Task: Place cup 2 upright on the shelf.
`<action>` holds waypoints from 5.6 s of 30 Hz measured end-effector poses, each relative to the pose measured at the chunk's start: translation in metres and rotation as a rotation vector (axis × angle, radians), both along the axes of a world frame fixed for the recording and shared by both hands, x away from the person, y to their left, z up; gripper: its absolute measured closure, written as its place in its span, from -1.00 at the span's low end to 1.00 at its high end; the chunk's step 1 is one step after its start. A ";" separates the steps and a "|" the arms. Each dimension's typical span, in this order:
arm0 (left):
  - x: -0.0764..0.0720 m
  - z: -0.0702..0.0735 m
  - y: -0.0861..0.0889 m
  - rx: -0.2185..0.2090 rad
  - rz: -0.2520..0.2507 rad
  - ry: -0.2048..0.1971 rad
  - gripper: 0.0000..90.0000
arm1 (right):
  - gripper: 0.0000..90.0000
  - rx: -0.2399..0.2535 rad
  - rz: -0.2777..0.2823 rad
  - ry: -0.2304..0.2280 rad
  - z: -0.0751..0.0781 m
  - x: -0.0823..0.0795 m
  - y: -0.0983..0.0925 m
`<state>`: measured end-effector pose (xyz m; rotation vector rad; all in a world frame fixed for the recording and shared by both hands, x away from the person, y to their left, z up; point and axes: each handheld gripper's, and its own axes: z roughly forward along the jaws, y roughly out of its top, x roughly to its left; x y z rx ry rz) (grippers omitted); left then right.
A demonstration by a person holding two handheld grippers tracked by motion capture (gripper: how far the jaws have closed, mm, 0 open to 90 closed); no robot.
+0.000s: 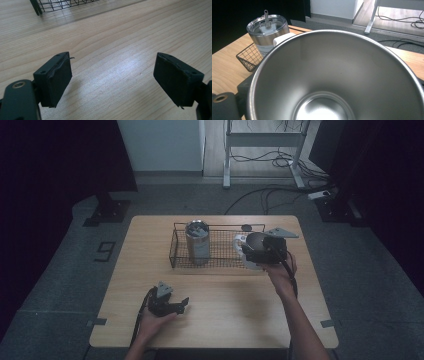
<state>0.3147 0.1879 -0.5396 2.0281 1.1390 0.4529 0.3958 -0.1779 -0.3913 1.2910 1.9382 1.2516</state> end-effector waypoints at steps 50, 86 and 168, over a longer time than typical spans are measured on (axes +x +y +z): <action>-0.001 -0.005 -0.005 0.050 -0.006 -0.005 -0.66 | -0.86 -0.019 -0.072 0.042 -0.011 0.062 0.002; -0.001 -0.005 -0.005 0.056 -0.002 0.004 -0.66 | -0.86 -0.061 -0.091 0.075 -0.031 0.097 0.013; -0.001 -0.007 -0.009 0.083 -0.009 0.034 -0.66 | -0.86 -0.205 -0.117 0.205 -0.093 0.102 0.031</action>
